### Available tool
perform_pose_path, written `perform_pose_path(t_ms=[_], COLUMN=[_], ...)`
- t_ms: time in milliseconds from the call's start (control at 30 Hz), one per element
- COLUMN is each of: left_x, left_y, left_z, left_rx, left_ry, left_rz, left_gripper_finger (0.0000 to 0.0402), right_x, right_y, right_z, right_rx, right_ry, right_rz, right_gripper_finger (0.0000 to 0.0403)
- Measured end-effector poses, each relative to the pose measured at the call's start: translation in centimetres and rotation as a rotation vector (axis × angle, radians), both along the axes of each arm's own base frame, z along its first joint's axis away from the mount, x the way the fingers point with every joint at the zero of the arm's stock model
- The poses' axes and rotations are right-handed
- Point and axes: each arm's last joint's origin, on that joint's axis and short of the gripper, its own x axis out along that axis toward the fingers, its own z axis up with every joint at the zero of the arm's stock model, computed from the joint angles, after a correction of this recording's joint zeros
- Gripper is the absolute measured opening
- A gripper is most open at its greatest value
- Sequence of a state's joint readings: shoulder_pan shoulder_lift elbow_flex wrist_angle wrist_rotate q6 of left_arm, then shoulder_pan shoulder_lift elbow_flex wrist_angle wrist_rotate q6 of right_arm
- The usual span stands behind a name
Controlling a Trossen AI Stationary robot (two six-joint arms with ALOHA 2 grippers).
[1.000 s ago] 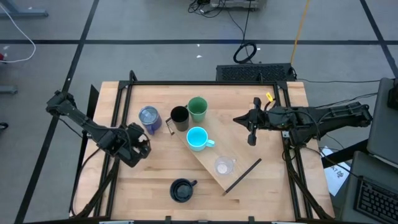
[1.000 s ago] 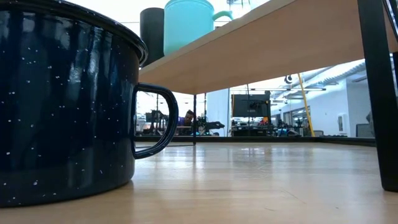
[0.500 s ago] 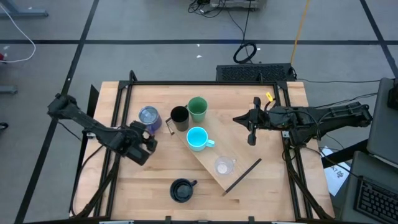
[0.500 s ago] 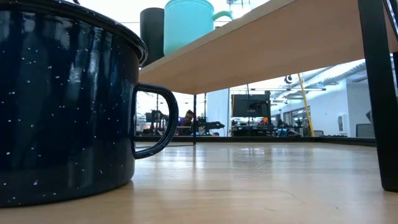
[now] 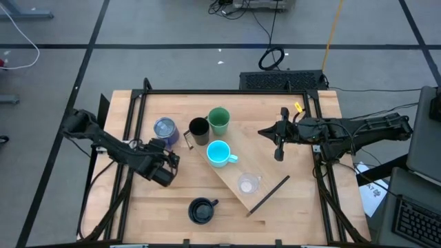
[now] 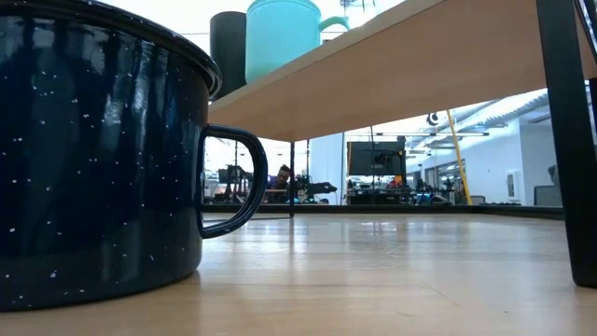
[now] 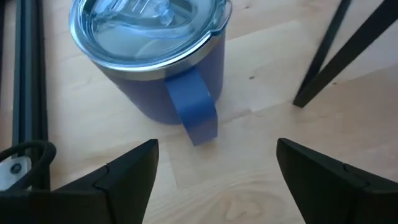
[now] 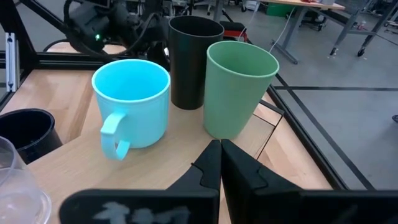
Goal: Stack small to large cups/mugs on shelf
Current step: Put the purple mug on the shelf
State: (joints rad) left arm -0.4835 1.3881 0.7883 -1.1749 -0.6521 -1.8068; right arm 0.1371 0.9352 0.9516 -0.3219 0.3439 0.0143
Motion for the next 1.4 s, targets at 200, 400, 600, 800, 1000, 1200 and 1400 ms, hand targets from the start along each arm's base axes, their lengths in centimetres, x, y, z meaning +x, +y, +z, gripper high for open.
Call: perform_pose_path(t_ms=[200,400,600,800,1000,1200,1400], left_x=[0.5,0.9,1.3,1.1,0.8,0.8,0.8], left_y=[0.2,0.7,1.5,2.1,2.5,2.2,1.8], left_z=[-0.9,-1.4,-1.6,-1.4,-1.3,-1.5,-1.6], left_rx=[0.042,0.057,0.067,0.087,0.095,0.052,0.048], left_ry=[0.011,0.037,0.058,0.104,0.15,0.161,0.112], left_rz=[0.049,0.086,0.106,0.117,0.135,0.145,0.16], left_gripper_finger=[0.0328,0.0328,0.0291,0.0243,0.0231,0.023,0.023], right_x=[0.0,0.0,0.0,0.0,0.0,0.0,0.0], right_y=[0.0,0.0,0.0,0.0,0.0,0.0,0.0], right_z=[0.0,0.0,0.0,0.0,0.0,0.0,0.0], right_rx=[0.001,0.001,0.001,0.001,0.003,0.005,0.002], right_ry=[-0.003,-0.003,-0.003,-0.002,-0.003,-0.002,0.003], right_rz=[0.0,0.0,0.0,0.0,-0.001,0.002,0.006], right_gripper_finger=[0.0,0.0,0.0,0.0,0.0,0.0,0.0])
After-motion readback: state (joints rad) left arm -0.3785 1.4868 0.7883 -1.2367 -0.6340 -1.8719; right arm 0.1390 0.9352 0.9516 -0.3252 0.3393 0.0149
